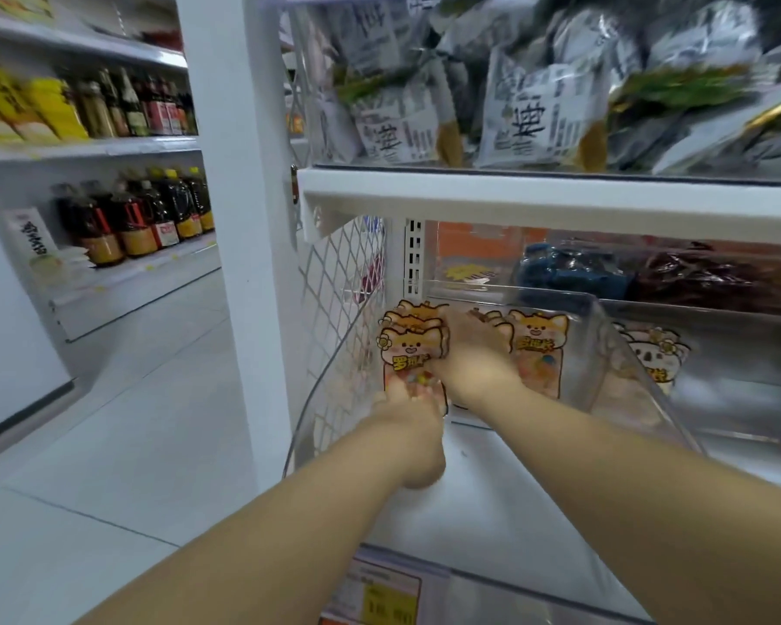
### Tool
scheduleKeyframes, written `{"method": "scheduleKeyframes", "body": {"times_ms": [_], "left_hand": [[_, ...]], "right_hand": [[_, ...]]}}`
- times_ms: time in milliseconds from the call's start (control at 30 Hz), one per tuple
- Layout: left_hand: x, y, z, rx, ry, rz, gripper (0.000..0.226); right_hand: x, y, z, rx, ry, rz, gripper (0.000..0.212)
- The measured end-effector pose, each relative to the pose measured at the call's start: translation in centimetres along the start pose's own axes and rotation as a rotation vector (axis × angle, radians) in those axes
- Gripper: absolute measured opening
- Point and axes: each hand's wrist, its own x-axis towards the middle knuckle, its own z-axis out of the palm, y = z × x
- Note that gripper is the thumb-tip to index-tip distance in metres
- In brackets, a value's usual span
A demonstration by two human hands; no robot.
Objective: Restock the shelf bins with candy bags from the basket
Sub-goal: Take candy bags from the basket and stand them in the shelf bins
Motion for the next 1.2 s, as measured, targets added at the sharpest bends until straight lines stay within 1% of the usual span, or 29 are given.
{"method": "scheduleKeyframes", "body": {"times_ms": [33, 67, 100, 167, 233, 333, 367, 500, 600, 733, 867, 967, 1033, 1133, 1200], "left_hand": [[0.4, 0.2, 0.1, 0.095, -0.114, 0.012, 0.055], [0.8, 0.3, 0.2, 0.167, -0.184, 0.015, 0.061], [1.2, 0.4, 0.1, 0.225, -0.207, 0.015, 0.066], [2.2, 0.3, 0.0, 0.315, -0.191, 0.013, 0.072], [2.9, 0.2, -0.1, 0.360, -0.189, 0.009, 0.072], [3.5, 0.4, 0.0, 0.409, -0.187, 0.000, 0.075], [3.6, 0.5, 0.0, 0.425, -0.184, 0.003, 0.076], [3.8, 0.7, 0.1, 0.452, -0.182, 0.004, 0.083], [4.1, 0.4, -0.1, 0.492, -0.146, -0.014, 0.089], [4.4, 0.4, 0.1, 0.525, -0.111, -0.017, 0.094], [4.0, -0.1, 0.2, 0.497, -0.089, 0.038, 0.085], [3.7, -0.5, 0.5, 0.493, -0.086, 0.072, 0.082], [3.6, -0.6, 0.9, 0.490, -0.095, 0.071, 0.080], [3.6, -0.7, 1.0, 0.470, -0.087, 0.072, 0.076], [3.5, -0.7, 0.9, 0.456, -0.086, 0.077, 0.076]], "right_hand": [[-0.4, 0.0, 0.0, -0.036, 0.037, -0.009, 0.059], [-0.8, 0.1, -0.2, -0.033, 0.063, 0.015, 0.063], [-1.2, 0.4, -0.2, 0.009, 0.089, 0.061, 0.066], [-1.7, 1.1, -0.4, 0.128, 0.090, 0.206, 0.065], [-2.1, 1.8, -0.4, 0.165, 0.000, 0.315, 0.058], [-2.6, 2.3, -0.3, 0.098, -0.116, 0.303, 0.033], [-2.7, 2.4, -0.1, 0.092, -0.130, 0.294, 0.030], [-2.8, 2.8, 0.5, 0.102, -0.140, 0.274, 0.031], [-3.0, 3.3, 0.7, 0.066, -0.112, 0.264, 0.035], [-3.0, 3.8, 0.8, 0.104, -0.071, 0.271, 0.036], [-2.9, 3.7, 0.8, 0.175, -0.099, 0.250, 0.039], [-3.1, 3.5, 1.4, 0.213, -0.114, 0.258, 0.035], [-3.2, 3.5, 1.5, 0.217, -0.085, 0.319, 0.033], [-3.3, 3.7, 0.5, 0.206, 0.072, 0.474, 0.030], [-3.2, 3.9, -0.2, 0.226, 0.140, 0.526, 0.029]]}}
